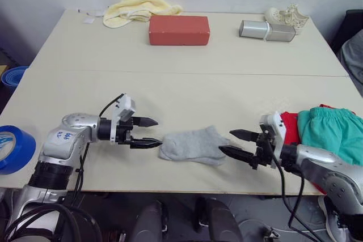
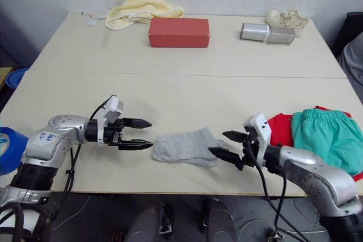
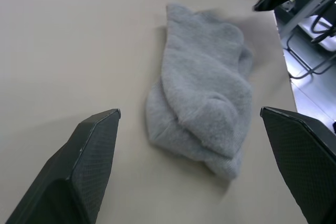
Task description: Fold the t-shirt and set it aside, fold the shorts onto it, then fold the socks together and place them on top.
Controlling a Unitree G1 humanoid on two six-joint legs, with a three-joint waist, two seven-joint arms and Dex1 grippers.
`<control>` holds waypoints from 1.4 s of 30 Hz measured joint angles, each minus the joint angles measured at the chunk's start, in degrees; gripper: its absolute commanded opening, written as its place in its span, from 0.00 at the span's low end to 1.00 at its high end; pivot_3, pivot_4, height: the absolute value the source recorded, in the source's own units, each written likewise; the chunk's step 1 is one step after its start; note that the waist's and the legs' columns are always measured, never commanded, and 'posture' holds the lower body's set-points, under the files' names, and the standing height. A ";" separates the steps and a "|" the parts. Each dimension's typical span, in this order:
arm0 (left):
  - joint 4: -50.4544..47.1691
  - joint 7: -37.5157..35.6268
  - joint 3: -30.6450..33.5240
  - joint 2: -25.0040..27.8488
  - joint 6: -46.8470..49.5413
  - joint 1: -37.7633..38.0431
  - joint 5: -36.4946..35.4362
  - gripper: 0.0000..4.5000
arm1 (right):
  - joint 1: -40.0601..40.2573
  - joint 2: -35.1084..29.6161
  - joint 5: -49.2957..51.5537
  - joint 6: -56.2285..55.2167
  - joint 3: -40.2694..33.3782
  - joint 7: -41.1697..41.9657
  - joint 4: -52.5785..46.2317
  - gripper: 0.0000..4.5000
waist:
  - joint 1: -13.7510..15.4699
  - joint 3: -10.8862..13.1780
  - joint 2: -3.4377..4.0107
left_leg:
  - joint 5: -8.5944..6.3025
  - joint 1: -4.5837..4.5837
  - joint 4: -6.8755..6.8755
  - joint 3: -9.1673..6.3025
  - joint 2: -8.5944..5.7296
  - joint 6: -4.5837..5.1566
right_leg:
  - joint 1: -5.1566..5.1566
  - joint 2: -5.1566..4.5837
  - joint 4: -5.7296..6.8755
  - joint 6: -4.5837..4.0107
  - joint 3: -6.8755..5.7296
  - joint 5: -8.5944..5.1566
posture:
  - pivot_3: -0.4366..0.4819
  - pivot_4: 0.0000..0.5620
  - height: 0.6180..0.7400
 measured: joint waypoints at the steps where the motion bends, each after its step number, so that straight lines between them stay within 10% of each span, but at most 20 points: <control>1: -0.09 0.11 -0.61 -0.29 0.49 -0.09 0.10 1.00 | -0.69 0.07 -0.99 0.46 0.74 -0.07 0.62 1.00 | -0.03 0.00 0.00 | 0.00 -0.01 0.00 0.01 0.00 0.00 | -0.01 0.01 0.00 0.00 0.00 0.00 | 0.48 0.27 1.00; 20: -0.74 2.12 -1.63 -0.59 1.01 0.63 0.40 0.91 | -0.59 3.91 -7.97 -0.38 1.31 3.10 2.14 1.00 | -0.09 0.00 0.00 | 0.01 0.01 0.01 0.01 0.01 0.00 | 0.01 0.04 0.01 0.03 0.01 0.00 | 0.48 0.27 1.00; 34: -1.71 2.13 -2.60 -0.62 0.61 0.73 0.77 0.00 | 0.09 5.14 -10.22 -1.93 1.29 5.19 2.50 0.01 | -0.09 0.00 0.00 | 0.00 0.00 -0.01 0.00 0.01 -0.01 | 0.00 0.04 -0.01 0.03 0.01 0.00 | 0.48 0.27 1.00; 42: -2.63 1.98 -2.34 -0.99 -1.67 0.72 0.55 0.00 | 1.83 5.29 -12.45 -4.84 0.11 6.11 1.11 0.01 | -0.08 0.01 0.01 | 0.00 0.00 -0.03 0.00 0.01 -0.01 | -0.01 0.04 -0.03 0.03 0.02 0.00 | 0.48 0.27 1.00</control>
